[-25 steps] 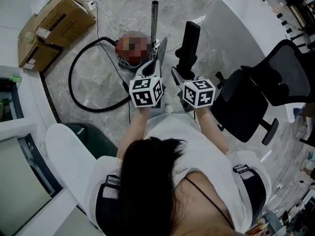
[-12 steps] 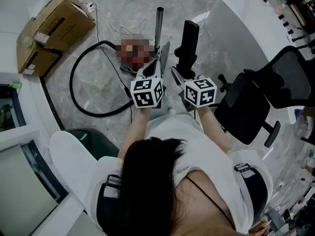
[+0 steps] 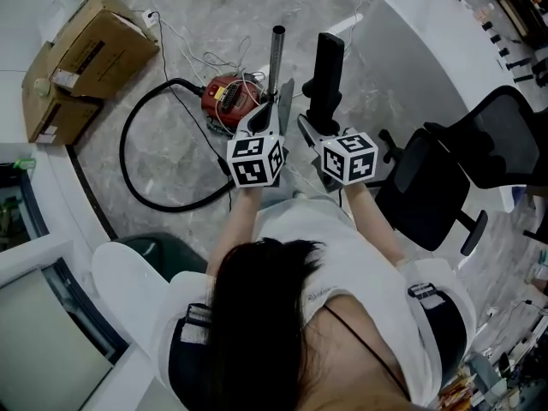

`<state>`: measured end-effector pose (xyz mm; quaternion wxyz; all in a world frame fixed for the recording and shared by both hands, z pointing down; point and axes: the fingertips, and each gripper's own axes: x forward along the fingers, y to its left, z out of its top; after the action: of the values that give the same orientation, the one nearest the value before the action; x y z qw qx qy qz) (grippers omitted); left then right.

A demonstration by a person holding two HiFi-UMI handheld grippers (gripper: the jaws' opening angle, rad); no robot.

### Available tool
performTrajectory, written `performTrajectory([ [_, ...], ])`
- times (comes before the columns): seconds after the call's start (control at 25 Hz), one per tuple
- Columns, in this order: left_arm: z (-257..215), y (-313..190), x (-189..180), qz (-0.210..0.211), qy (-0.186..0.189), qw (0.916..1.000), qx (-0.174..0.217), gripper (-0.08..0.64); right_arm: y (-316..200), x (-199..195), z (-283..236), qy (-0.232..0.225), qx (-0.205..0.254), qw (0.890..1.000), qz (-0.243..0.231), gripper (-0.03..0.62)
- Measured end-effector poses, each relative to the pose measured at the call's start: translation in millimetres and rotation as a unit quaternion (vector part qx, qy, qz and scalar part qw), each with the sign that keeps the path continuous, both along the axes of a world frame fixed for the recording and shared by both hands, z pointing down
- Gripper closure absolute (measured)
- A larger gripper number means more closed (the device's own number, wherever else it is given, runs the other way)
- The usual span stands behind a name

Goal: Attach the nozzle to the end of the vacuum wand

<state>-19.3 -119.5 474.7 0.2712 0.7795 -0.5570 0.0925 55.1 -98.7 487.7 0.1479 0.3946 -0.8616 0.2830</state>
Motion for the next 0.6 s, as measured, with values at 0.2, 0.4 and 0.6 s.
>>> performTrajectory([
  [0.2, 1.7, -19.4, -2.1, 0.006, 0.002, 1.0, 0.0, 0.557, -15.9, -0.9, 1.8, 0.002, -0.004, 1.0, 0.007, 0.499],
  [0.4, 4.4, -36.4, -6.0, 0.018, -0.005, 0.9998, -0.005, 0.557, -34.0, -3.6, -0.9, 0.006, -0.005, 1.0, 0.018, 0.499],
  [0.6, 4.0, -55.8, -12.7, 0.022, -0.007, 0.9997, -0.002, 0.557, -52.0, -8.7, -3.0, 0.005, -0.003, 1.0, 0.027, 0.5],
])
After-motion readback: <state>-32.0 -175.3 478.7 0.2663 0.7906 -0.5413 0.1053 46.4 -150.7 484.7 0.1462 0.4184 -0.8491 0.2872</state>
